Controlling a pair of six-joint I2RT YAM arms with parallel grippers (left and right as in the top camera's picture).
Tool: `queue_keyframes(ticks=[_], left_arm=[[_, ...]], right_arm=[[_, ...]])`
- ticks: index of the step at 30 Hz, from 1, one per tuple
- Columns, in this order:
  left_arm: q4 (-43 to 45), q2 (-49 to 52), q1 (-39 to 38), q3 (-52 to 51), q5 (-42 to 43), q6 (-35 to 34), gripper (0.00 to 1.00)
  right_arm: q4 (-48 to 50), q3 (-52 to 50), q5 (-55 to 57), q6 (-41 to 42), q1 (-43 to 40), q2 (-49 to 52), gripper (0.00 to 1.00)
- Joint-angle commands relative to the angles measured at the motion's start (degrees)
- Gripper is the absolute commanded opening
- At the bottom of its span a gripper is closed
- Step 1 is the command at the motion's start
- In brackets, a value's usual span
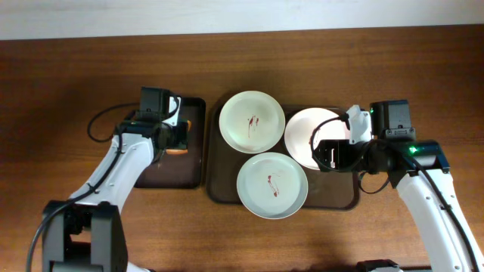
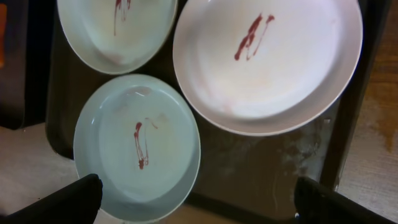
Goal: Clean dirty plates on tray and stack at the side
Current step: 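Grip the rim of the front plate with the right gripper, lift sponge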
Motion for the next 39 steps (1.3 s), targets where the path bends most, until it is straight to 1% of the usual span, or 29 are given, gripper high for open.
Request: queue_keyframes(ticks=[1,4,6,9,12,15,16,20,22,23,25,29,32,38,39], left_arm=[[-0.24,1.51,0.20,-3.50,0.63,-3.48,0.00],[-0.15,2.40,0.20,-4.90,0.63,-3.48,0.00],[0.09,3.93,0.20,-5.07,0.66,-3.48,0.00],[0.22,5.64,0.20,-5.20,0.66,-3.48,0.00],[0.44,5.77,0.20,-5.09,0.83,-3.48,0.00],[0.26,5.42,0.22,-4.26,0.87,-3.45,0.00],[-0.04,4.72,0.22,-3.61,0.85,-3.45,0.00],[0.15,-0.39,0.22,-2.62,0.83,-3.45,0.00],[0.24,-4.17,0.20,-2.62,0.85,-3.45,0.00],[0.24,-5.90,0.22,-2.62,0.83,-3.45,0.00],[0.96,-9.64,0.20,-2.62,0.83,-3.45,0.00],[5.31,-17.03,0.20,-2.62,0.81,-3.41,0.00],[9.31,-20.02,0.20,-2.62,0.81,-3.41,0.00],[18.60,-20.83,0.26,-2.62,0.61,-3.37,0.00],[20.35,-20.83,0.26,-2.62,0.61,-2.29,0.00]], right_arm=[[-1.14,-0.83,-0.33,-0.42,0.46,1.92,0.96],[-2.80,-1.33,-0.76,-0.42,0.46,5.64,0.84],[-3.67,-1.36,-0.96,-0.42,0.48,10.14,0.77],[-3.89,-1.36,-4.68,-0.44,0.68,16.41,0.63],[-3.65,-1.36,-5.03,-0.46,3.89,23.61,0.56],[-1.07,-1.36,-5.01,-0.39,7.23,27.76,0.47],[0.24,-1.36,-4.98,-0.13,8.26,29.05,0.40],[3.61,-1.36,-4.81,1.09,8.72,30.23,0.33],[5.07,-1.36,-4.81,1.11,8.72,30.23,0.22],[5.27,-1.36,-4.79,1.11,8.72,30.23,0.09],[5.68,-1.36,-4.79,1.09,8.72,30.23,0.04],[6.14,-1.36,-4.81,1.09,8.72,30.23,0.04],[6.14,-1.36,-4.81,1.11,8.72,30.23,0.04],[6.14,-1.36,-4.81,1.11,8.72,30.23,0.04],[6.14,-1.36,-4.81,1.11,8.72,30.23,0.04]])
